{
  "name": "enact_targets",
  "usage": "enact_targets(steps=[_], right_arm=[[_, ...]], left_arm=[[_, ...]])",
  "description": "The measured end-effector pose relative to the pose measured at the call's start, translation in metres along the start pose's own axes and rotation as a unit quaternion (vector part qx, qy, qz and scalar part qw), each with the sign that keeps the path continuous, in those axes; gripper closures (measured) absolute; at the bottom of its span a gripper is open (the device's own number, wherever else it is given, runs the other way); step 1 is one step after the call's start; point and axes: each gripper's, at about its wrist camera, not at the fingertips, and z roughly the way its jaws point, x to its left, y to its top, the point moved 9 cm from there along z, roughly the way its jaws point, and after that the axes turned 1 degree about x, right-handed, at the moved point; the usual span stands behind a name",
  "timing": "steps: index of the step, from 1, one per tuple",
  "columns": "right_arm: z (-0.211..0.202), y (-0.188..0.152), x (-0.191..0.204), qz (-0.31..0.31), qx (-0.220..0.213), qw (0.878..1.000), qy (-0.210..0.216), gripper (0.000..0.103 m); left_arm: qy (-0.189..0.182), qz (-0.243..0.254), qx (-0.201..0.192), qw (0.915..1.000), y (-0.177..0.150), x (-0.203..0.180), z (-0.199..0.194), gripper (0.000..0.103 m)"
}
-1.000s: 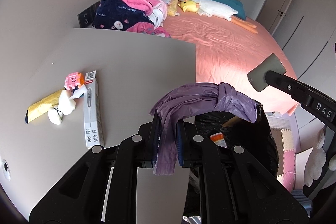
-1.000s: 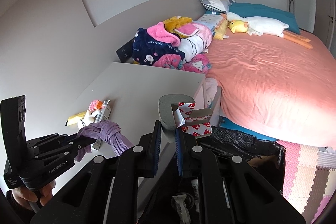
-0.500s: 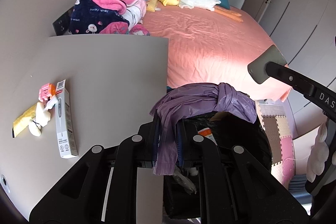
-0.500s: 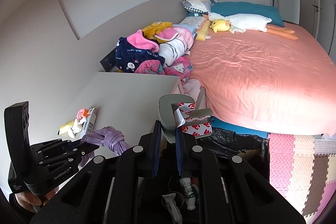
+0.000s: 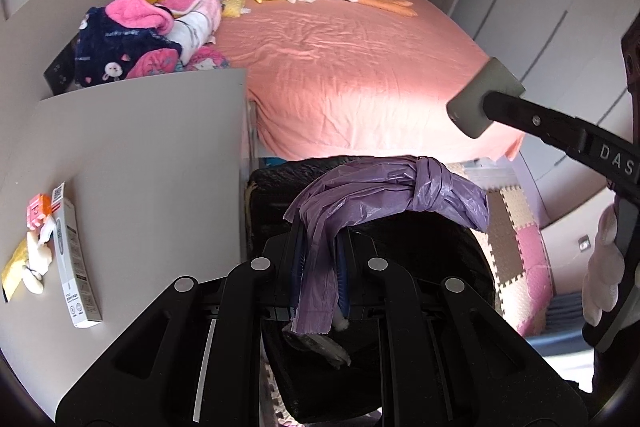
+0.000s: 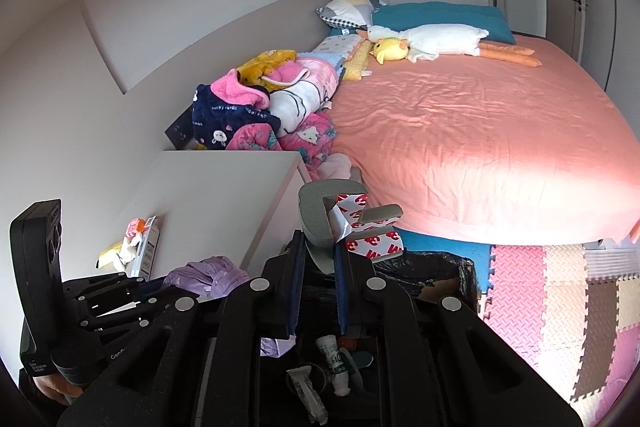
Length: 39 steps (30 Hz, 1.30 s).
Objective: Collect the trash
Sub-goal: 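Carry the purple bag and cup over the black bag and open both tools, then move both open tools back over the table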
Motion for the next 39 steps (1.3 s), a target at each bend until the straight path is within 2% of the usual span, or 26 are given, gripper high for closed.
enact_targets(steps=[1,2,3,5,8,15,26,39], right_arm=[[-0.003,0.0,-0.004,0.001,-0.002,1.0,-0.007,0.046],[-0.006,0.0,-0.007,0.0,-0.006,1.0,-0.018,0.032],[-0.01,0.0,-0.01,-0.002,-0.014,1.0,-0.026,0.022],[-0.015,0.0,-0.016,0.004,-0.02,0.999,-0.033,0.022],[-0.016,-0.002,-0.027,0.022,-0.022,0.999,-0.037,0.022],[-0.014,-0.006,-0.03,0.028,-0.02,0.999,-0.031,0.022],[-0.004,-0.008,-0.006,0.008,-0.008,1.0,-0.015,0.022],[0.022,-0.014,0.046,-0.028,0.017,0.999,0.019,0.022]], left_arm=[[0.01,0.01,0.005,0.9999,-0.001,-0.002,0.002,0.04],[0.034,0.02,0.006,0.9992,-0.002,-0.002,0.003,0.012],[0.057,0.028,-0.005,0.998,-0.001,-0.001,0.002,0.007],[0.071,0.044,-0.014,0.9964,0.0,-0.002,0.003,0.006],[0.063,0.035,-0.008,0.9974,0.001,0.002,0.008,0.006],[0.067,0.022,0.002,0.9975,-0.007,0.009,0.008,0.006],[0.079,-0.004,0.003,0.9969,-0.021,0.026,-0.004,0.006],[0.109,-0.054,0.006,0.9926,-0.046,0.07,-0.022,0.006]])
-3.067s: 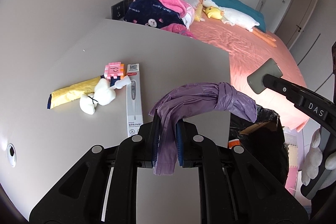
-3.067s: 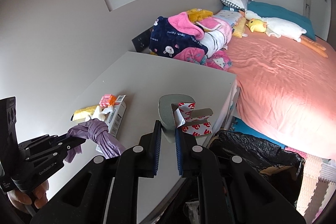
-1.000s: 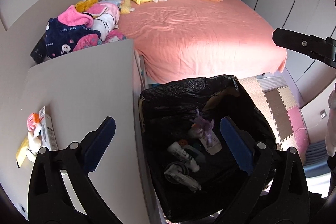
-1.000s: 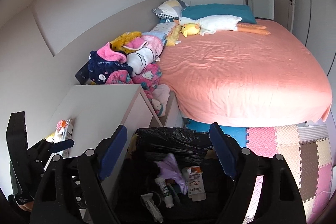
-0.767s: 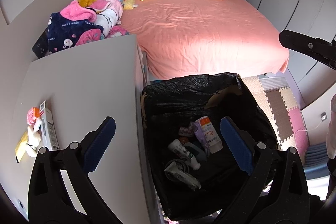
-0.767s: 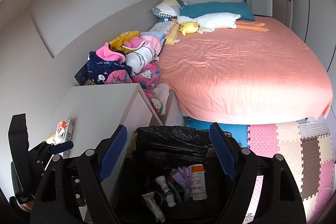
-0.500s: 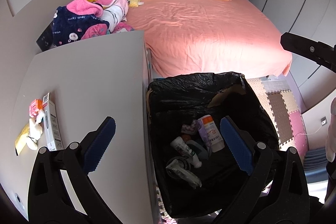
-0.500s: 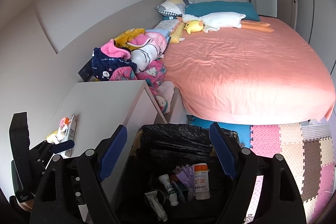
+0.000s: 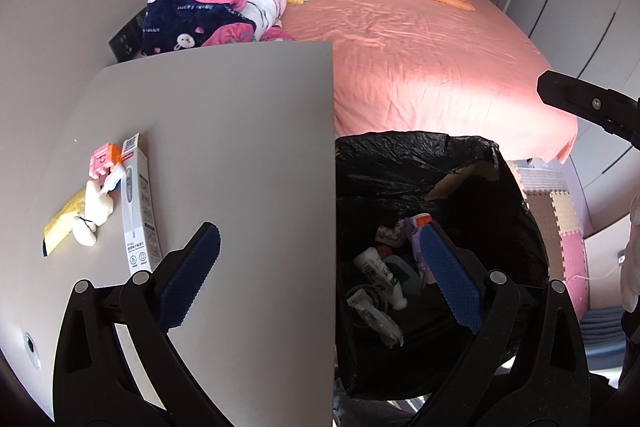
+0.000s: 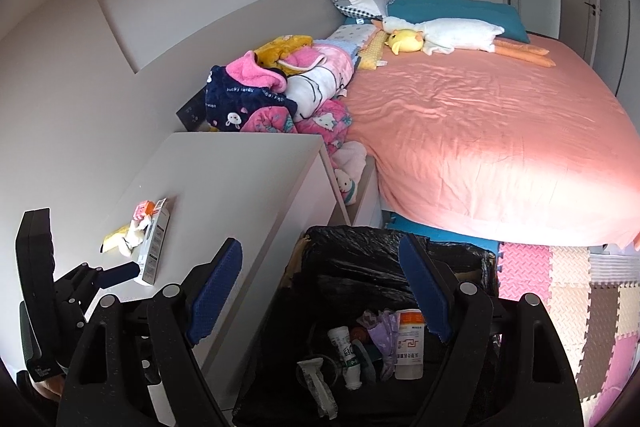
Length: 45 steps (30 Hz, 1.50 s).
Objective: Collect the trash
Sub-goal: 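Move both open tools back over the table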
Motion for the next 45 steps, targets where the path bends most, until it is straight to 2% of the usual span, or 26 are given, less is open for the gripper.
enact_targets(steps=[18,26,45], right_arm=[[0.037,-0.012,0.083,-0.058,0.039,0.997,0.04,0.022],[0.055,-0.017,0.124,-0.083,0.055,0.993,0.055,0.022],[0.102,-0.035,0.205,-0.13,0.095,0.983,0.083,0.022]], left_arm=[[0.03,-0.072,0.004,0.997,-0.032,0.076,-0.012,0.006],[0.047,-0.119,0.001,0.9918,-0.052,0.118,-0.02,0.006],[0.081,-0.194,0.014,0.9775,-0.098,0.195,-0.023,0.006]])
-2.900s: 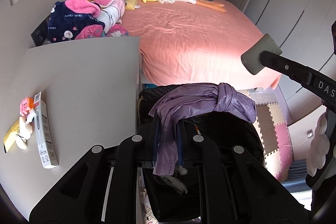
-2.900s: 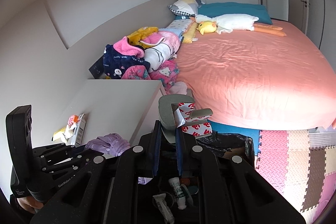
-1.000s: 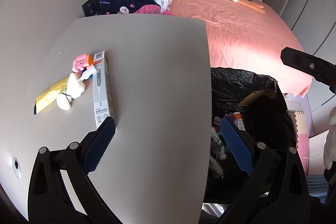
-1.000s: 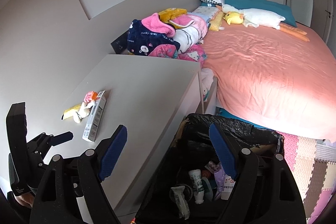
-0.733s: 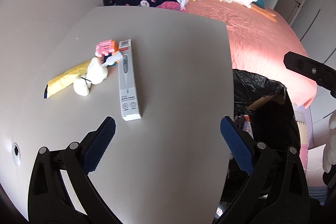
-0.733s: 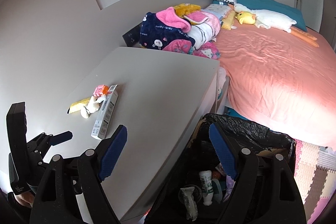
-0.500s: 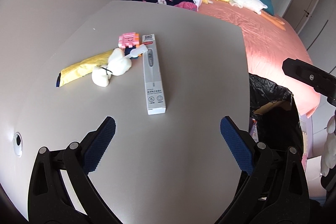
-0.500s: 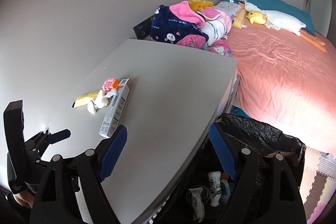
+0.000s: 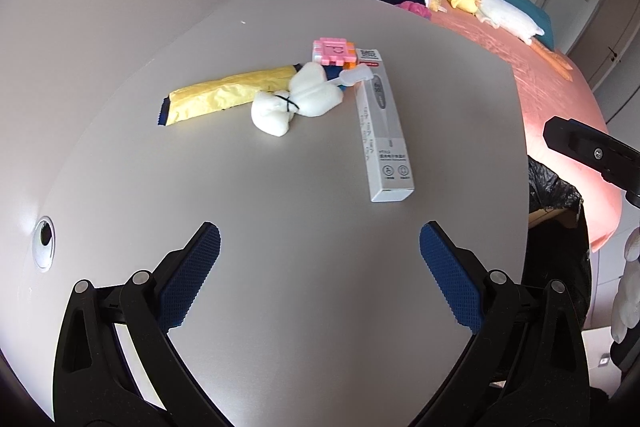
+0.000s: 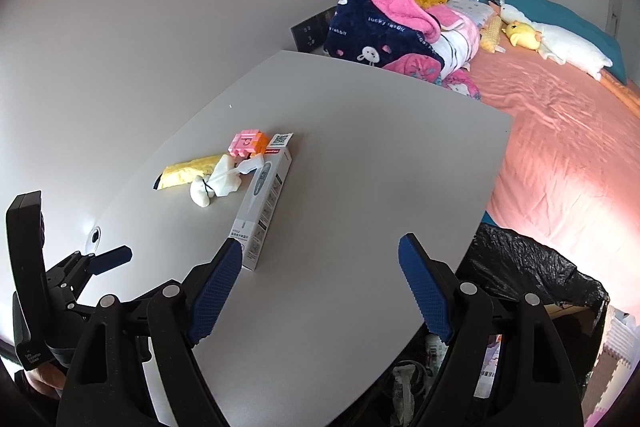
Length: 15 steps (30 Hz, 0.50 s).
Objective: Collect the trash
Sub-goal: 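Move both open tools back over the table, then grasp the white foam toy with the left tool while the right tool grasps the thermometer box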
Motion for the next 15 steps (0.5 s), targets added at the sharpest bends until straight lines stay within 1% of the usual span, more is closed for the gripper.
enact_targets(steps=[7,15], right_arm=[[0.028,0.005,0.024,-0.012,0.013,1.0,0.006,0.022],[0.063,0.012,0.04,-0.013,0.031,0.999,0.006,0.022]], left_arm=[[0.016,-0.022,0.005,0.9996,-0.004,0.03,0.009,0.006],[0.016,-0.04,0.007,0.999,-0.001,0.052,0.019,0.006]])
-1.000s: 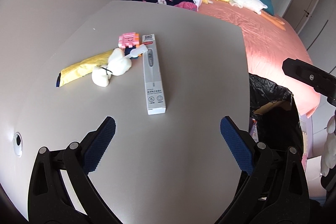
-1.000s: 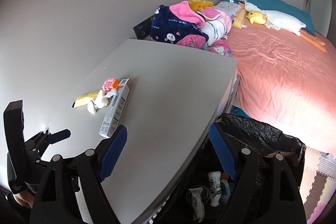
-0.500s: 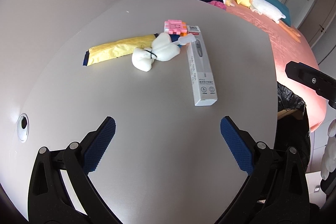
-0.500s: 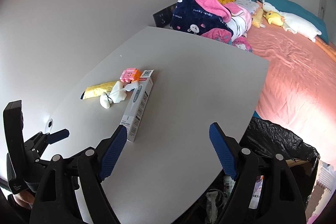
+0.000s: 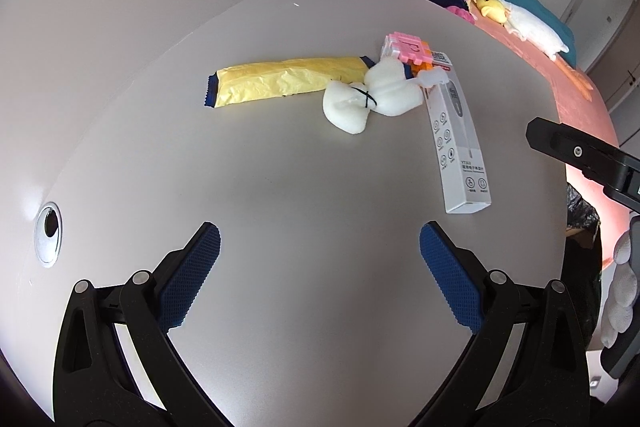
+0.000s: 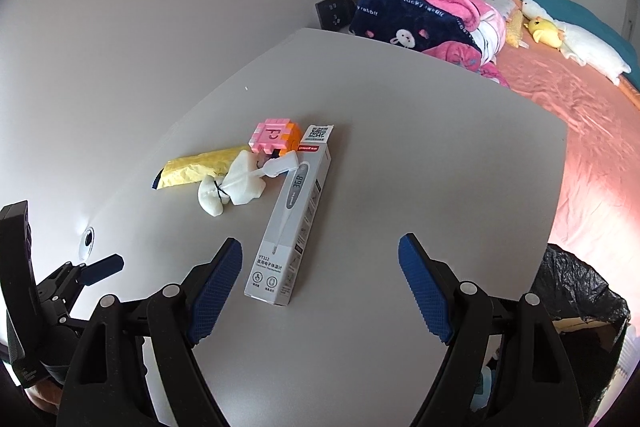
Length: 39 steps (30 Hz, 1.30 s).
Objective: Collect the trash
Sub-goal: 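Grasp the white foam toy with the left tool while the right tool grasps the thermometer box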
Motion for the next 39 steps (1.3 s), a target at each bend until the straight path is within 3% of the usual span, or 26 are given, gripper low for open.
enact_targets(steps=[15,26,28,30,39], right_arm=[[0.061,0.005,0.018,-0.014,0.043,0.999,-0.03,0.027],[0.074,0.008,0.003,-0.019,0.041,0.997,-0.062,0.048],[0.073,0.01,0.001,-0.03,0.037,0.997,-0.066,0.068],[0.072,0.009,-0.002,-0.031,0.038,0.997,-0.064,0.074],[0.063,0.005,-0.018,0.003,0.045,0.998,-0.037,0.074]], left_arm=[[0.009,-0.009,0.009,0.9999,0.002,0.019,0.017,0.006],[0.006,0.001,0.014,0.9999,0.01,0.015,0.025,0.006],[0.004,0.008,0.012,0.9999,0.014,0.01,0.027,0.006],[0.004,0.016,0.012,0.9998,0.019,0.005,0.031,0.006],[0.009,0.067,0.001,0.9977,0.052,-0.023,0.04,0.006]])
